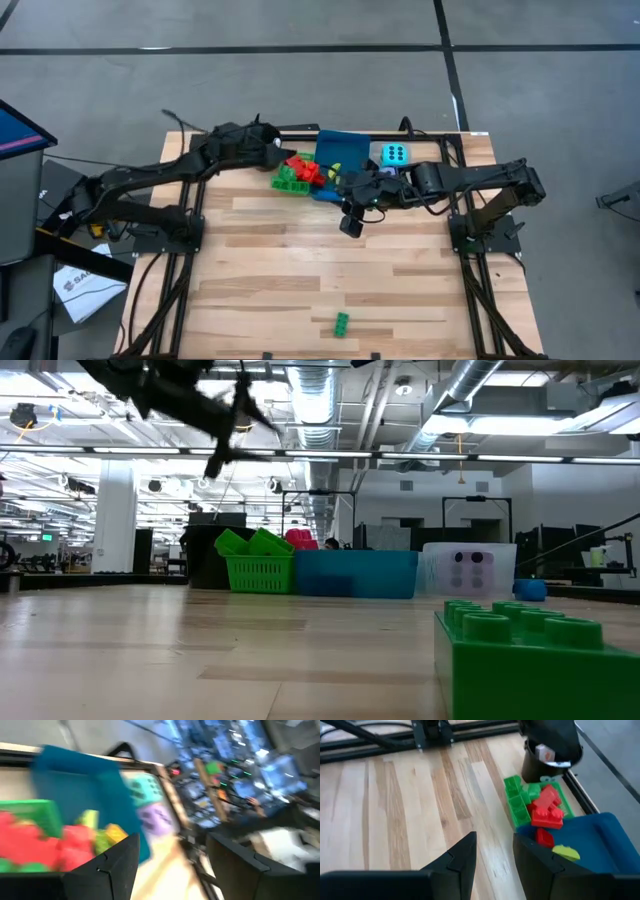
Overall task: Pick & Place Toys
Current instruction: Put the small stud green game piece into the blue bin
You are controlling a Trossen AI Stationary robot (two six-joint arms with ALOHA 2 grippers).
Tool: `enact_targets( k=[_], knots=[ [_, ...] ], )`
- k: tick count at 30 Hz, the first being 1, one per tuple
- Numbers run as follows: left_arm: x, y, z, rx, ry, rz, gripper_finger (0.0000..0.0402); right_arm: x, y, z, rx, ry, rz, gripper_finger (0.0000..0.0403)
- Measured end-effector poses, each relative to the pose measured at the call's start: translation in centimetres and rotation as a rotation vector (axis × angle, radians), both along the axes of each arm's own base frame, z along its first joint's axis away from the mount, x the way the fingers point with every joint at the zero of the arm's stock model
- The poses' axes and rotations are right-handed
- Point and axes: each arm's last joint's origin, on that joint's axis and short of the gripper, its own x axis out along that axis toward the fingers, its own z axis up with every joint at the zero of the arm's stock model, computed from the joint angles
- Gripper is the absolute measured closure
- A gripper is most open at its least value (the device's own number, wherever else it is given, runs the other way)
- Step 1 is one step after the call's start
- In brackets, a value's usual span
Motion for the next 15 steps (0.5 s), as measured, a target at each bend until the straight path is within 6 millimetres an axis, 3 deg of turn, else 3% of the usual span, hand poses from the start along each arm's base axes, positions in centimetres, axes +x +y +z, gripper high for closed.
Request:
enact_targets(
  k=[6,11,15],
  knots=[
    [-1.2,-3.5,3.1,0.074,-0.121,-0.116,0.0181,0.1,2.1,-1.4,0.089,-0.015,0.012,0.0280],
    [-2.3,-5.8,4.9,0.159,-0.191,-0.199,0.0183,0.3,5.7,-4.6,0.167,-0.051,0.070,0.0280],
    [-2.8,-7.5,5.6,0.178,-0.231,-0.269,0.0182,0.0,9.0,-6.0,0.299,-0.113,0.192,0.0280]
  ],
)
